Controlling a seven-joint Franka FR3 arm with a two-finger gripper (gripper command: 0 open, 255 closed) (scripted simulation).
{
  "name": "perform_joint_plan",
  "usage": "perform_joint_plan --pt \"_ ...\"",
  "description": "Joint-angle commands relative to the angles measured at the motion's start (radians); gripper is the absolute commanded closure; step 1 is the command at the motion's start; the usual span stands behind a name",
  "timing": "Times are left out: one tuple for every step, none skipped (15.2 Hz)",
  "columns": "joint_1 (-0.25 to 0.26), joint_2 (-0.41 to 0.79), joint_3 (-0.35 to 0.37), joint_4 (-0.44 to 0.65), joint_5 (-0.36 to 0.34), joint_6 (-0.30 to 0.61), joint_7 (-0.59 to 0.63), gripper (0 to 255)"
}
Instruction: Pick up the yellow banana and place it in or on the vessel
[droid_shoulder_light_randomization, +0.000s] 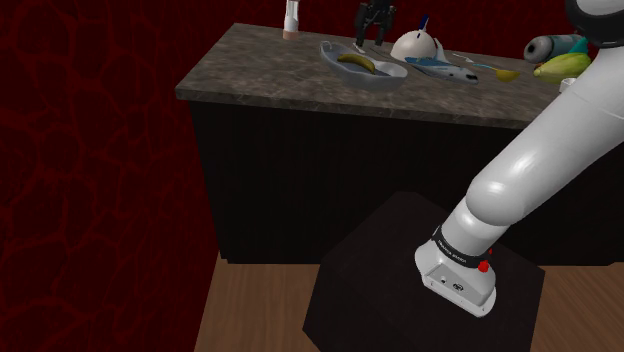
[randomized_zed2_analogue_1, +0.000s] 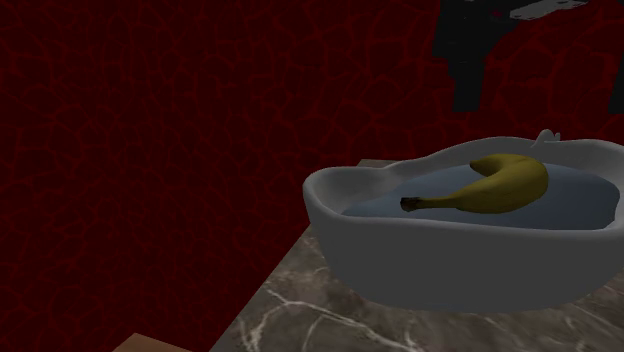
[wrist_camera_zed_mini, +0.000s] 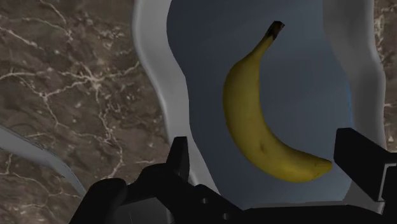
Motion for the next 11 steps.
perform_joint_plan --pt "0.000 0.013 -0.001 0.066 0.002 -0.053 -0.002 0" --pt "-0.001 0.023 -0.002 0.112 0.004 -0.089 -0.003 0" --pt "-0.001 0.033 -0.003 0.150 0.005 -0.118 -0.004 0" --pt "-0.001 0.033 -0.003 0.150 0.005 -0.118 -0.004 0" --pt "-0.001 0.033 -0.003 0.150 0.005 -0.118 -0.004 0" --pt "-0.001 0.033 -0.003 0.150 0.005 -0.118 -0.004 0" --pt "-0.001 0.033 -0.003 0.150 0.005 -0.118 -0.004 0" --pt "-0.001 0.033 -0.003 0.150 0.005 -0.118 -0.004 0" --pt "-0.001 0.033 -0.003 0.150 0.005 -0.118 -0.004 0" --pt "-0.001 0.033 -0.003 0.150 0.005 -0.118 -0.004 0" --pt "-0.001 0.033 -0.003 0.150 0.005 -0.118 -0.004 0"
